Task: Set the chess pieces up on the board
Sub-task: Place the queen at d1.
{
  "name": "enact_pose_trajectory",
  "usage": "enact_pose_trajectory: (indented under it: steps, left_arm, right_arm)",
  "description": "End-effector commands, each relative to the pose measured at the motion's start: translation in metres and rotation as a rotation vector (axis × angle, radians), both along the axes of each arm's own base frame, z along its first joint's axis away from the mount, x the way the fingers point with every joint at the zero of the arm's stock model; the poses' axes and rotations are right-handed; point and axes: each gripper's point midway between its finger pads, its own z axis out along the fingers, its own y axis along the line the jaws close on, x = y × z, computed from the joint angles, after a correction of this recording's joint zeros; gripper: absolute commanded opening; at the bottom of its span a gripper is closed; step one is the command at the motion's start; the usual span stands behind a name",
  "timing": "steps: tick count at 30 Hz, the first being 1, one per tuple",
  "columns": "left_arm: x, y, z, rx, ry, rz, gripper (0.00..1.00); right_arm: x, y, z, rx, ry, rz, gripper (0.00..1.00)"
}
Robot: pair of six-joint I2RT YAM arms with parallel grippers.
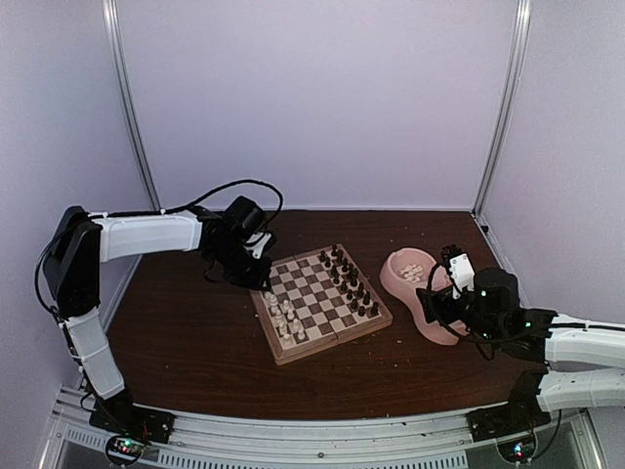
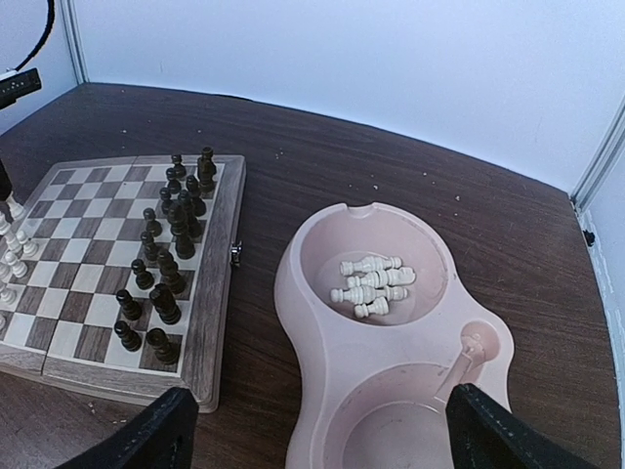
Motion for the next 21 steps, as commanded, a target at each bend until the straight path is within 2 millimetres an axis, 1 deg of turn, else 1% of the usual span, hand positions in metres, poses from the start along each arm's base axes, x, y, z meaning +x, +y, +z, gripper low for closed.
enact_pose_trajectory:
  steps: [1,11,15,21]
  left_arm:
    - [0.0099,-0.0058,0.0028,-0.016,-0.016,-0.008,0.05]
    - [0.0134,-0.0083,-0.0015,-0.012,-0.011,-0.005,0.05]
    - [0.0142,-0.0057,-0.0033,0.004,-0.011,0.004,0.06]
    - [0.0127,-0.0071,-0.0049,-0.003,0.003,0.005,0.08]
  right_arm:
    - [-0.0011,0.0017,0.0013,0.012,-0.012,0.016,0.92]
    - [-0.0015,0.0023,0.0012,0.013,-0.012,0.021,0.92]
    - [-0.0015,0.0024,0.0013,0.014,-0.013,0.021,0.92]
    - [-0.0006,0.0026,0.0006,0.010,-0.010,0.019,0.92]
